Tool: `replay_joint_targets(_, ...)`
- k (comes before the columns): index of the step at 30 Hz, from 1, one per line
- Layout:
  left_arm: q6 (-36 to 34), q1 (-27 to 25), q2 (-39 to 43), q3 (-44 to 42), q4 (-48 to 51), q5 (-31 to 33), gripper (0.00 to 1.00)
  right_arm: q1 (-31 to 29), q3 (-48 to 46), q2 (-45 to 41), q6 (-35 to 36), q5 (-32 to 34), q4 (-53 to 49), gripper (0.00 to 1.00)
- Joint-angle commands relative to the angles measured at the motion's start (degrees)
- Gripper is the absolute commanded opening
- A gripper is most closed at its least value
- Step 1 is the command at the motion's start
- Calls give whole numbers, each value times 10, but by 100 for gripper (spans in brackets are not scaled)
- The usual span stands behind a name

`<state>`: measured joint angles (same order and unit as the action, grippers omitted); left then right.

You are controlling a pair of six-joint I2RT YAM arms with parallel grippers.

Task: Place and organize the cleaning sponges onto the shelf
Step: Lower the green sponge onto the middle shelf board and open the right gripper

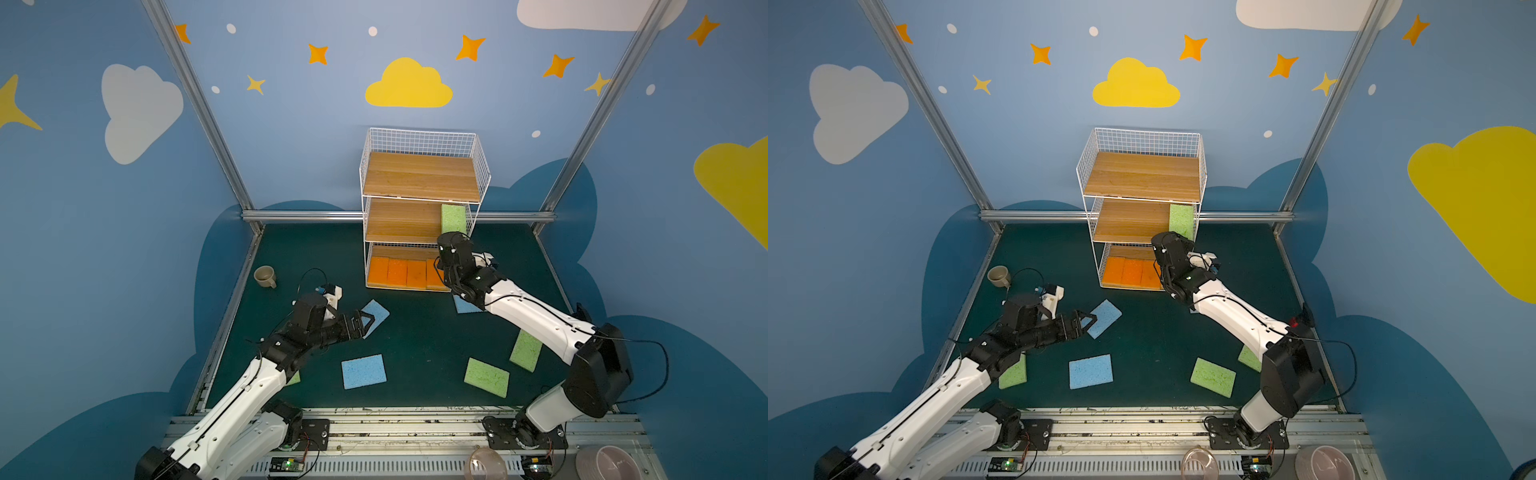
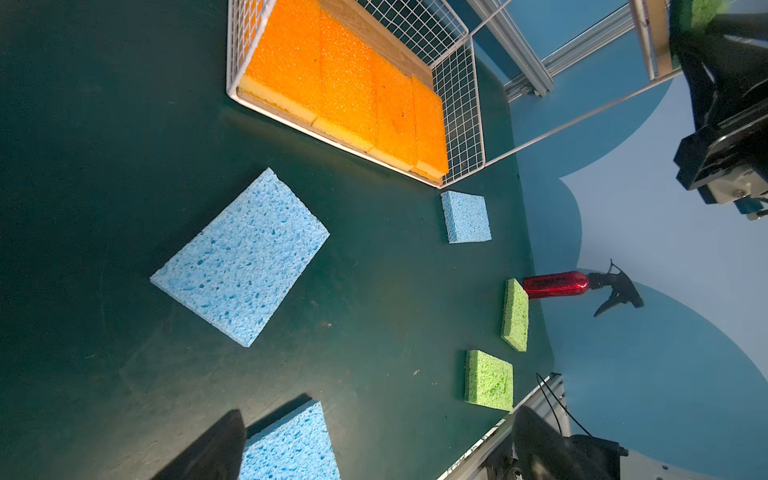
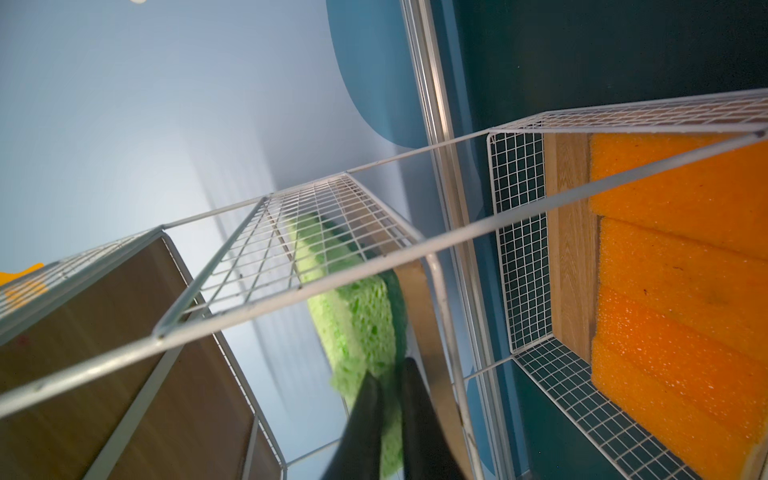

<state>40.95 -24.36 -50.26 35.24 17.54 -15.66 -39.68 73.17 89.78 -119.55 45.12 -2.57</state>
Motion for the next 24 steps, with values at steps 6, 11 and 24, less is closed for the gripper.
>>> replay_joint_targets(6,-2,2,5,10,3,0,99,3,-9,-5,21,-11,19,27)
replay_joint_targets(11,-2,2,9,11,6,0,99,2,-15,-8,43,-16,33,34)
replay_joint_targets(24,1,2,23,-1,1,-4,99,6,-60,-51,100,-34,41,45)
